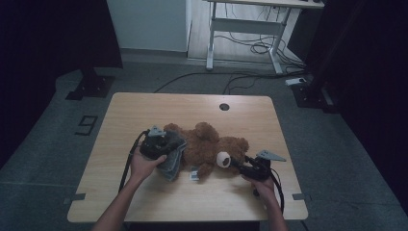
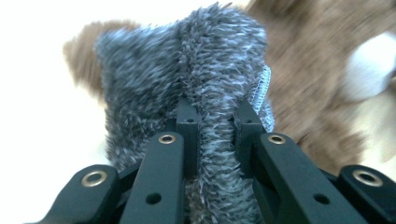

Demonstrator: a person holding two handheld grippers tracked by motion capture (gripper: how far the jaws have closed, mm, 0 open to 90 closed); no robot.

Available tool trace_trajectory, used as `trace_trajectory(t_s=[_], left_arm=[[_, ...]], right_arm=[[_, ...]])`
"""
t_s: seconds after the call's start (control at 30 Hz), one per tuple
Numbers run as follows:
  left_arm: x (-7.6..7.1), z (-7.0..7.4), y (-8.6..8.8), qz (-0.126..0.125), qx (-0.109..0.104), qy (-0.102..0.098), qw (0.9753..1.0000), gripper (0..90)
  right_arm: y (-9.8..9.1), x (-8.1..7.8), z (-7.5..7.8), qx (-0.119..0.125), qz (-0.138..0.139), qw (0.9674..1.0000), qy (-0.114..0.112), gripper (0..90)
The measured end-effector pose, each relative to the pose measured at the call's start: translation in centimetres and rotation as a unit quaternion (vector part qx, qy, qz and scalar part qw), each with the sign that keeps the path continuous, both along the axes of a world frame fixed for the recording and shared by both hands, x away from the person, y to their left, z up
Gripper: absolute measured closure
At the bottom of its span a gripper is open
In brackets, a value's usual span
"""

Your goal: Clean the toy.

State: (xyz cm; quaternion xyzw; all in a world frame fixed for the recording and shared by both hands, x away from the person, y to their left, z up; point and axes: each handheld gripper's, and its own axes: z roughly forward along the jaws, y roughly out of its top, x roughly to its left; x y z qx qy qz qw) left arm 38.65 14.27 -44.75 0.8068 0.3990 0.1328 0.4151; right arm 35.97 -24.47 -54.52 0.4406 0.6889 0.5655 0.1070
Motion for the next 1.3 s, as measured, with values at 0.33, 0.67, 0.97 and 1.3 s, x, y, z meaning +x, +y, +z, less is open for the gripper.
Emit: trace_trajectory(t_s=[0.33,0.67,0.97,1.3], left_arm=[[3.8,3.1,-5.0,-0.008,-0.008,0.011,0.9999,76.9],[5.1,-0.7,-6.3,-0.012,-0.008,0.044,0.9989,77.6],[2.9,-1.8,-5.4,-0.023,-0.020,0.027,0.9992,78.4],[0.2,-2.3,-4.8,-0.036,-0.023,-0.001,0.9991,78.4]], right_arm=[[0.0,-0.1,0.1,-0.007,0.001,1.0000,-0.002,40.8],[0.2,-0.2,0.2,-0.017,0.000,0.9998,-0.010,36.8],[0.1,-0.1,0.9,-0.033,0.020,0.9992,0.008,20.4],[0.3,-0.4,2.9,-0.019,0.016,0.9997,-0.008,10.0]])
